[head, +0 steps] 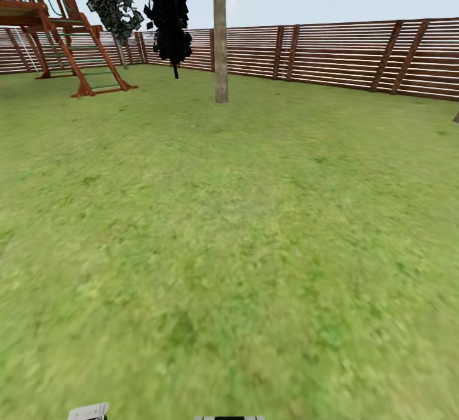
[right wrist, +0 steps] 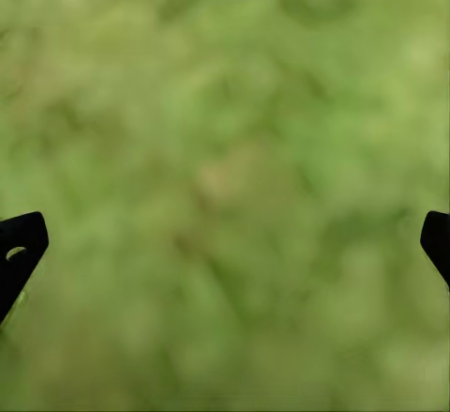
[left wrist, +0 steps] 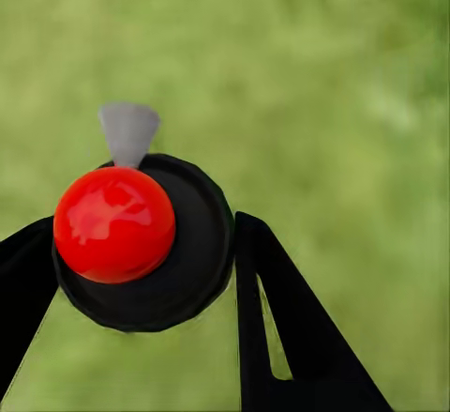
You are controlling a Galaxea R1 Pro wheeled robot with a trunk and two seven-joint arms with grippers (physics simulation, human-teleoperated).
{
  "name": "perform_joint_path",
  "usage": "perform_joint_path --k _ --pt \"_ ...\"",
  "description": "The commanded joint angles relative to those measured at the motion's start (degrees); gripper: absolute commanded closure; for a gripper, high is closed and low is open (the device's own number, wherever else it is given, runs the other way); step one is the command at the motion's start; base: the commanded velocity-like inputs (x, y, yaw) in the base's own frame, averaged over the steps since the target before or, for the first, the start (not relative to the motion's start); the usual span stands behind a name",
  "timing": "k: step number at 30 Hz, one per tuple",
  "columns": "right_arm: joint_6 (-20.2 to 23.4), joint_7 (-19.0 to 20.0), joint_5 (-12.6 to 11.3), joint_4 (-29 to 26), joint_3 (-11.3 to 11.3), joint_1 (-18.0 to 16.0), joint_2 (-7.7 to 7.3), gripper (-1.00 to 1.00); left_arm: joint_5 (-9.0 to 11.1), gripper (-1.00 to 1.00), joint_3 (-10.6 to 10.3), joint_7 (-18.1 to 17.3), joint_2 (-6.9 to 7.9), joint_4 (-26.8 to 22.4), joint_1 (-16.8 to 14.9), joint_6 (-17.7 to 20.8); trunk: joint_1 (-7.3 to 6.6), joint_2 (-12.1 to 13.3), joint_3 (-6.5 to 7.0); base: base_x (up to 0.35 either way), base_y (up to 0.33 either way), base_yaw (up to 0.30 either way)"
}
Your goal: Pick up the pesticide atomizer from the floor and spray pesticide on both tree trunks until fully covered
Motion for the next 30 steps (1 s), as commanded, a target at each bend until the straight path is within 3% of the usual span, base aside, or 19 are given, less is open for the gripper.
perform_joint_path --k 1,30 --pt "-0.1 0.4 0.2 0.0 -0.5 0.0 -0.01 -1.00 -0.3 1.00 0.5 -0.3 0.01 0.0 0.0 -0.1 0.03 0.0 -0.04 0.338 0.000 0.000" --pt "-0.1 0.4 0.2 0.0 -0.5 0.0 -0.01 -1.00 -0.3 1.00 0.6 -0.3 0.27 -0.1 0.0 -0.2 0.03 0.0 -0.04 0.338 0.000 0.000"
